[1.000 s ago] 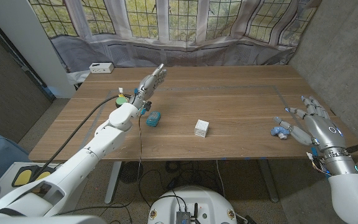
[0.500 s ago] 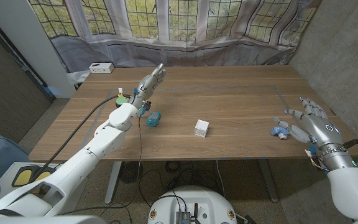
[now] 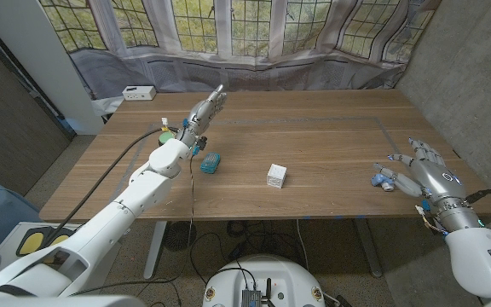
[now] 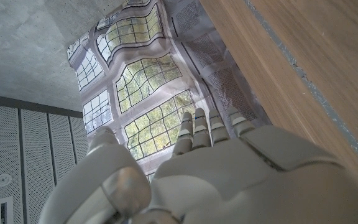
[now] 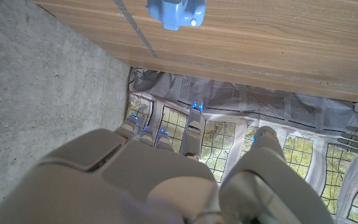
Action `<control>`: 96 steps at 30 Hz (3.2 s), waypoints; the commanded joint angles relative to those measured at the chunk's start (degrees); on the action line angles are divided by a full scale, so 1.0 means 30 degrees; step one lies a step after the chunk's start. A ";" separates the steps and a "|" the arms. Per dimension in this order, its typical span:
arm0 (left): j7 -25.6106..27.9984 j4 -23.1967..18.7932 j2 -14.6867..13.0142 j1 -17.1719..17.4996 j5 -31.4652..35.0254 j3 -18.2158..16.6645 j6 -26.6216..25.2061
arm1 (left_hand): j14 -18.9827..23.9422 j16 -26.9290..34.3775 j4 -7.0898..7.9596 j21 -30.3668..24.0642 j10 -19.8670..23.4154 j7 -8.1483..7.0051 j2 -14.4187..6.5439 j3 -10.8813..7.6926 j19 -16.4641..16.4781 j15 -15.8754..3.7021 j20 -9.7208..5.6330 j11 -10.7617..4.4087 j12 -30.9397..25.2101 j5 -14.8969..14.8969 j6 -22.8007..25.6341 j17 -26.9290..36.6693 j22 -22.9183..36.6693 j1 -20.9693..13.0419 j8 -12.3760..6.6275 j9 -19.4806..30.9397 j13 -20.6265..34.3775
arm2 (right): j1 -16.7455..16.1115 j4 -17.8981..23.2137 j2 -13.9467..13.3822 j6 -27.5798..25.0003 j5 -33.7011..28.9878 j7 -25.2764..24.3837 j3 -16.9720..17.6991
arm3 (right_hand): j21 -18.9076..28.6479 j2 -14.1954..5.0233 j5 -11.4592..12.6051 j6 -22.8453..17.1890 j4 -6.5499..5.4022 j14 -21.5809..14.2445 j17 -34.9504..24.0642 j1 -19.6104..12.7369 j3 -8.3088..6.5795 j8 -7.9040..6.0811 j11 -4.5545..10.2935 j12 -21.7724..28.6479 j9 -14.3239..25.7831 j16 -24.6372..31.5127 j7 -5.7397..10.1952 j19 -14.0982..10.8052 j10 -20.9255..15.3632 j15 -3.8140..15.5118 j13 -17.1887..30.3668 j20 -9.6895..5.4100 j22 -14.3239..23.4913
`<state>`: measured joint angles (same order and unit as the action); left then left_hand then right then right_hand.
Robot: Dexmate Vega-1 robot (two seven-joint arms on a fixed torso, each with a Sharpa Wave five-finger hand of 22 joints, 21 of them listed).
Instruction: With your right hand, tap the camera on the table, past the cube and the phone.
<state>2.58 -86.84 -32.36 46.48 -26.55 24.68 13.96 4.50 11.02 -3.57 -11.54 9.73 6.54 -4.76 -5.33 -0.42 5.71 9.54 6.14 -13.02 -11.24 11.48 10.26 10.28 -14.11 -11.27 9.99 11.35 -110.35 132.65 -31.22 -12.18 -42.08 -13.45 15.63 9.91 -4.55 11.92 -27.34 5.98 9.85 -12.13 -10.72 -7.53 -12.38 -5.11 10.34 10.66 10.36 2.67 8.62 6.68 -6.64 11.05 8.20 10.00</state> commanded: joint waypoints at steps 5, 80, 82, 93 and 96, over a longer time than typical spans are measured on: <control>0.0184 -0.0080 0.0030 -0.0199 0.0139 -0.0055 -0.0079 | 0.0116 -0.0019 -0.0070 0.0053 0.0218 0.0079 -0.0098 -0.0003 0.0021 0.0093 0.0039 0.0040 -0.0023 0.0061 0.0169 0.0042 0.0019 -0.0101 0.0012 0.0099 0.0019 | 0.0409 -0.0516 -0.0870 -0.1038 0.0596 0.0149 -0.0686 | 0.0174 -0.0158 -0.0068 -0.0244 -0.0124 0.2263 -0.0107 -0.0013 -0.0088 0.0074 0.0017 0.0145 0.0062 0.0126 0.0121 0.0260 0.0175 -0.0066 0.0046 -0.0005 0.0095; 0.0453 0.0041 0.0286 -0.0467 0.0365 0.0233 -0.0499 | 0.0645 0.0037 -0.0141 0.0041 0.0699 0.0167 -0.0111 -0.0018 0.0227 0.0122 0.0167 0.0073 -0.0039 0.0079 0.0460 0.0048 0.0016 -0.0070 0.0052 0.0099 0.0028 | 0.1749 -0.2209 -0.5265 -0.5137 0.2808 -0.1228 -0.3671 | 0.0393 -0.0490 -0.0207 -0.0971 -0.0032 0.2139 -0.0080 -0.0245 -0.0434 0.0119 0.0259 0.0408 0.0063 0.0357 0.0577 0.0497 0.0291 -0.0057 0.0060 0.0109 0.0117; 0.0460 0.0012 0.0273 -0.0442 0.0349 0.0235 -0.0550 | 0.0648 0.0036 -0.0142 0.0041 0.0703 0.0168 -0.0111 -0.0017 0.0228 0.0122 0.0172 0.0081 -0.0038 0.0079 0.0470 0.0048 0.0017 -0.0068 0.0050 0.0099 0.0028 | 0.1752 -0.2193 -0.5352 -0.5187 0.2871 -0.1286 -0.3725 | 0.0400 -0.0486 -0.0210 -0.0978 -0.0030 0.2126 -0.0081 -0.0245 -0.0437 0.0125 0.0266 0.0419 0.0063 0.0365 0.0589 0.0492 0.0279 -0.0074 0.0061 0.0097 0.0117; 0.0433 0.0034 0.0260 -0.0387 0.0311 0.0280 -0.0652 | 0.0664 0.0030 -0.0146 0.0048 0.0705 0.0152 -0.0112 -0.0018 0.0215 0.0131 0.0162 0.0035 -0.0023 0.0080 0.0513 0.0050 0.0017 -0.0060 0.0049 0.0100 0.0029 | 0.1612 -0.2288 -0.5721 -0.5303 0.3448 -0.1500 -0.3708 | 0.0421 -0.0470 -0.0227 -0.0979 -0.0031 0.2052 -0.0091 -0.0228 -0.0447 0.0166 0.0267 0.0453 0.0062 0.0405 0.0633 0.0496 0.0260 -0.0063 0.0061 0.0116 0.0118; 0.0412 0.0033 0.0247 -0.0376 0.0291 0.0282 -0.0669 | 0.0677 0.0030 -0.0147 0.0048 0.0736 0.0148 -0.0113 -0.0017 0.0215 0.0132 0.0168 -0.0028 -0.0029 0.0081 0.0523 0.0050 0.0017 -0.0057 0.0051 0.0100 0.0030 | 0.1556 -0.2209 -0.5724 -0.5484 0.3534 -0.1564 -0.3715 | 0.0423 -0.0460 -0.0232 -0.0959 -0.0033 0.2034 -0.0094 -0.0218 -0.0446 0.0186 0.0258 0.0460 0.0062 0.0416 0.0637 0.0506 0.0258 -0.0061 0.0061 0.0121 0.0118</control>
<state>3.84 -86.58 -31.46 45.09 -25.46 25.48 12.34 5.94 11.02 -3.56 -11.54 11.48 7.06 -4.76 -5.32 0.19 6.13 9.54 6.22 -13.03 -11.01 12.39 10.26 10.14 -14.11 -11.26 9.99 11.33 -105.23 125.95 -47.49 -27.78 -32.76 -17.40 4.62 10.86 -5.45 11.35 -29.99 5.93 9.84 -12.26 -11.03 -8.40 -11.97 -4.61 11.26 10.66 11.08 4.09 9.62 7.18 -6.64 11.05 8.60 10.27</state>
